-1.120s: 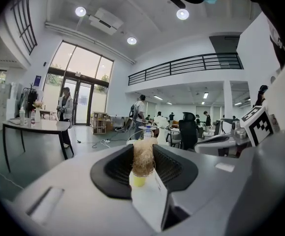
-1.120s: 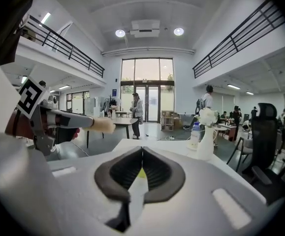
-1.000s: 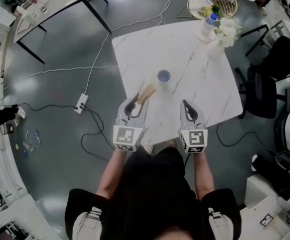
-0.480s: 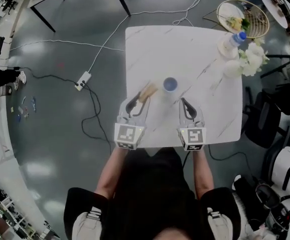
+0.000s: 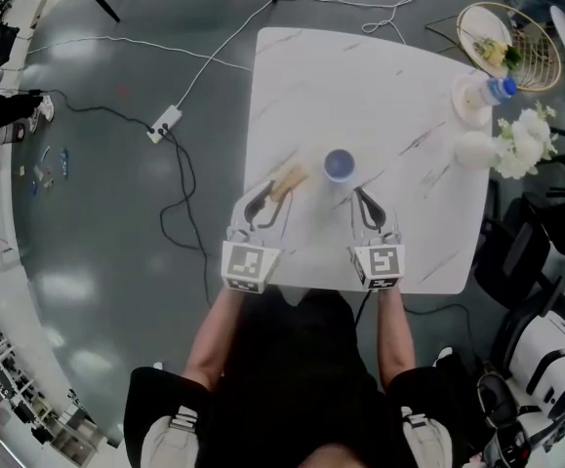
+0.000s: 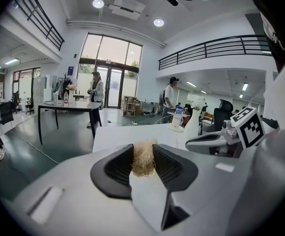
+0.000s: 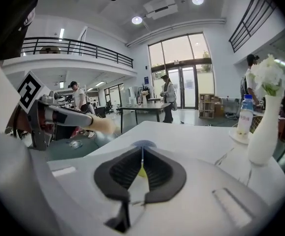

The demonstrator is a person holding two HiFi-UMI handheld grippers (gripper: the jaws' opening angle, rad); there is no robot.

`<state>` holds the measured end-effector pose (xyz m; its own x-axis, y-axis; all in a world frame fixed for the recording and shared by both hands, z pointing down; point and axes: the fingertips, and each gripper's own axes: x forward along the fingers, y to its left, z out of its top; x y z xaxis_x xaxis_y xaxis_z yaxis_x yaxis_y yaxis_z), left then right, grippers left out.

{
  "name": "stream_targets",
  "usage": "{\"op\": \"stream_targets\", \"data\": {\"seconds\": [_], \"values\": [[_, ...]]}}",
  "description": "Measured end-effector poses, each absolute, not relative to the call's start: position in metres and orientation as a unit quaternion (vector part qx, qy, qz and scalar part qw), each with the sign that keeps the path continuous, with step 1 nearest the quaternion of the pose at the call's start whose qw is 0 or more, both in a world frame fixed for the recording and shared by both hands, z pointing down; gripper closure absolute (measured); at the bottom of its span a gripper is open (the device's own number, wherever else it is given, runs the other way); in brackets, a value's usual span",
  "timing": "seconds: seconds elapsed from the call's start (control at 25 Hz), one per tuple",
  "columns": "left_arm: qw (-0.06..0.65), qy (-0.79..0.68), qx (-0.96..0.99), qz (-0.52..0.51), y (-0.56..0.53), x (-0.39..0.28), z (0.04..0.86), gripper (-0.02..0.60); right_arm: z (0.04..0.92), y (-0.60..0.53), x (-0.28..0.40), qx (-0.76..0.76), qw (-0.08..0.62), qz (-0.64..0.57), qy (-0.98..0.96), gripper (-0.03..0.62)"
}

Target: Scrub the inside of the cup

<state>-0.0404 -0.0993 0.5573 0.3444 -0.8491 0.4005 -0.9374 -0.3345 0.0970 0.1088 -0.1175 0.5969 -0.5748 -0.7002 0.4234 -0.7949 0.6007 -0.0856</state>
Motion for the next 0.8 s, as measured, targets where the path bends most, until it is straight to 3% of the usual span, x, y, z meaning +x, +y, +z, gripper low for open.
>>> {"op": "stream_targets", "data": {"seconds": [0.2, 0.52, 0.8], "values": [[0.168, -0.565, 0.795, 0.147, -0.099, -0.041, 0.571, 0.453, 0.626, -0.120, 0.106, 0.395, 0.197, 0.145, -0.885, 0.535], [0.173, -0.574, 0.786, 0.151, -0.101, -0.045, 0.584, 0.453, 0.661, -0.128, 0.088, 0.356, 0.226, 0.130, -0.898, 0.338], [0.185, -0.580, 0.778, 0.159, -0.106, -0.048, 0.591, 0.453, 0.674, -0.138, 0.080, 0.359, 0.225, 0.124, -0.897, 0.284]]}}
